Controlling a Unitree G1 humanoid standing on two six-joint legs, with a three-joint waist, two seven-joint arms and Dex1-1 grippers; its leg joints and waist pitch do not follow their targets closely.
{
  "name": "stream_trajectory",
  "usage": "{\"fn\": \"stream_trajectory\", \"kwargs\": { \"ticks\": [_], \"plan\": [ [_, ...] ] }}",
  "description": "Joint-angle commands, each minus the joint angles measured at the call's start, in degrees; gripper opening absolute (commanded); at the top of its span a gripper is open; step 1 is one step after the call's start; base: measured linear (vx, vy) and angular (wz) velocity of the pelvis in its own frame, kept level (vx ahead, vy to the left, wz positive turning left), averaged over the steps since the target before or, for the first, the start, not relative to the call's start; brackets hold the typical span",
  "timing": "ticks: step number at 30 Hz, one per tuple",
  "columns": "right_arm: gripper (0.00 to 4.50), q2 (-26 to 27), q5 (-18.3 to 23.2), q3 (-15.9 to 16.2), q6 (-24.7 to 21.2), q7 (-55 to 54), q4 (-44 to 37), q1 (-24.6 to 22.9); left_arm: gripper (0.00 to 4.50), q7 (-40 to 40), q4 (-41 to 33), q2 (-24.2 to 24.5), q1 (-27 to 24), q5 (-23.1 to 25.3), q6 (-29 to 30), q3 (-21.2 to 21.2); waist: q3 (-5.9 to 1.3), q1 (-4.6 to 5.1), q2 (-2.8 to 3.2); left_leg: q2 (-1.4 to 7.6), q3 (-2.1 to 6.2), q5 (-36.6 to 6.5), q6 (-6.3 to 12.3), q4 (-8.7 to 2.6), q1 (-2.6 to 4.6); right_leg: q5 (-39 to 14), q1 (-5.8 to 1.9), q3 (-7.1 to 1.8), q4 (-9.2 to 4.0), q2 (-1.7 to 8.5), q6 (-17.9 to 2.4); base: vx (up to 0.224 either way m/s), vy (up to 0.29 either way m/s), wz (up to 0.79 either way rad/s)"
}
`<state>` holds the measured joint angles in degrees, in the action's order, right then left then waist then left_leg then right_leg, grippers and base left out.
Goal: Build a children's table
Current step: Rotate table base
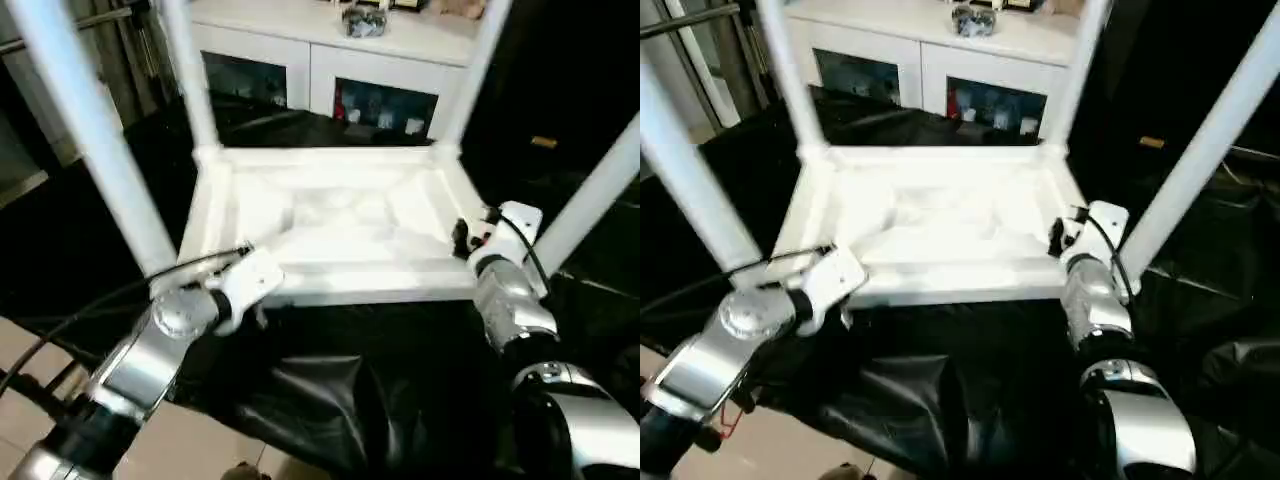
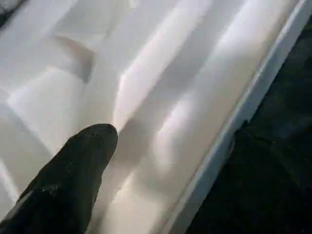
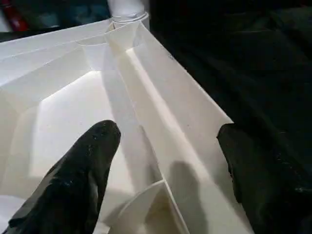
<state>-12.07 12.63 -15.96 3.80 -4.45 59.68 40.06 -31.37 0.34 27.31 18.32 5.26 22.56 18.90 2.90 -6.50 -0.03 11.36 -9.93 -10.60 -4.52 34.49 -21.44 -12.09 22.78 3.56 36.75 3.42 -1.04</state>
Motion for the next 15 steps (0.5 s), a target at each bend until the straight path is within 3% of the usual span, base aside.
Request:
{"fn": "stream_trajectory", "kwargs": {
  "ticks": [1, 3, 7, 9, 10, 11, 12, 13, 15],
  "plan": [
    [3.69, -1.57, -0.40, -1.61, 0.50, -0.99, 0.24, -0.70, 4.44, -0.33, -1.08, -1.27, -0.58, -1.66, -2.65, -0.57, -4.09, 0.25, 0.48, 1.17, 0.32, -8.28, -1.36, -3.57, 0.60, -2.46, -2.81, -2.60, -3.97, 3.91, -9.84, 0.000, 0.000, 0.00],
    [3.69, -1.48, -0.08, -1.15, 0.53, 1.32, -0.63, -0.79, 4.44, -3.25, -5.74, -5.74, -4.69, -9.25, -4.98, -3.39, -4.20, 0.19, 0.65, 1.22, 0.35, -7.46, -1.12, -3.52, 0.31, -0.08, -2.98, -2.54, -3.60, 3.95, -10.57, 0.000, 0.000, 0.00],
    [3.69, -0.75, -0.97, 0.86, 0.86, 3.91, -2.70, -1.49, 4.44, -6.01, -9.36, -6.71, -8.40, -14.37, -4.89, -4.22, -4.23, 0.36, 0.52, 1.19, 0.24, -7.10, 0.22, -3.36, 0.06, 2.14, -3.05, -2.52, -3.57, 3.81, -11.21, 0.000, 0.000, 0.00],
    [3.69, 0.58, -1.52, 3.98, 1.18, 9.50, -7.14, -3.50, 4.44, -8.39, -13.74, -6.16, -13.29, -19.32, -3.26, -5.28, -3.90, 0.64, 0.74, 1.32, 0.19, -8.82, 0.69, -3.47, 0.02, -0.59, -2.95, -2.54, -4.03, 3.91, -10.90, 0.000, 0.000, 0.00],
    [3.69, 0.93, -1.51, 4.71, 1.17, 10.97, -8.49, -4.13, 4.44, -8.92, -14.67, -6.04, -14.57, -20.38, -2.99, -5.85, -3.81, 0.86, 0.57, 1.32, 0.19, -9.30, 0.67, -3.50, -0.13, -1.69, -3.02, -2.55, -4.09, 3.92, -10.83, 0.000, 0.000, 0.00],
    [3.69, 0.94, -1.51, 4.71, 1.17, 10.99, -8.50, -4.14, 4.44, -8.92, -14.68, -6.04, -14.58, -20.38, -2.99, -5.86, -3.68, 1.05, 0.66, 1.42, 0.18, -10.64, 0.75, -3.67, 0.19, -4.67, -2.74, -2.53, -4.46, 3.76, -10.41, 0.000, 0.000, 0.00],
    [3.69, 1.49, -0.49, 6.36, 0.29, 15.24, -12.52, -6.12, 4.44, -10.31, -16.84, -4.63, -17.27, -22.44, -1.40, -7.18, -3.55, 1.26, 1.26, 1.33, 0.17, -12.34, 0.63, -3.68, 0.42, -7.56, -2.49, -2.54, -4.61, 3.61, -10.25, 0.000, 0.000, 0.00],
    [3.69, 1.81, 0.95, 9.62, -1.42, 21.41, -20.78, -10.44, 4.44, -12.48, -20.41, -1.47, -22.55, -25.32, 1.06, -10.68, -3.32, 1.45, 1.36, 1.54, 0.39, -13.56, 0.43, -3.98, 0.19, -9.74, -2.64, -2.56, -4.84, 3.70, -9.48, 0.000, 0.000, 0.00],
    [3.69, 1.50, 2.65, 11.42, -2.95, 25.07, -26.56, -13.64, 4.44, -13.68, -22.10, 0.42, -25.99, -26.86, 1.85, -13.68, -2.87, 1.84, 1.36, 1.73, 0.61, -15.52, 0.89, -4.53, 0.02, -12.49, -2.51, -2.54, -5.27, 3.51, -8.15, 0.000, 0.000, 0.00]
  ]
}}
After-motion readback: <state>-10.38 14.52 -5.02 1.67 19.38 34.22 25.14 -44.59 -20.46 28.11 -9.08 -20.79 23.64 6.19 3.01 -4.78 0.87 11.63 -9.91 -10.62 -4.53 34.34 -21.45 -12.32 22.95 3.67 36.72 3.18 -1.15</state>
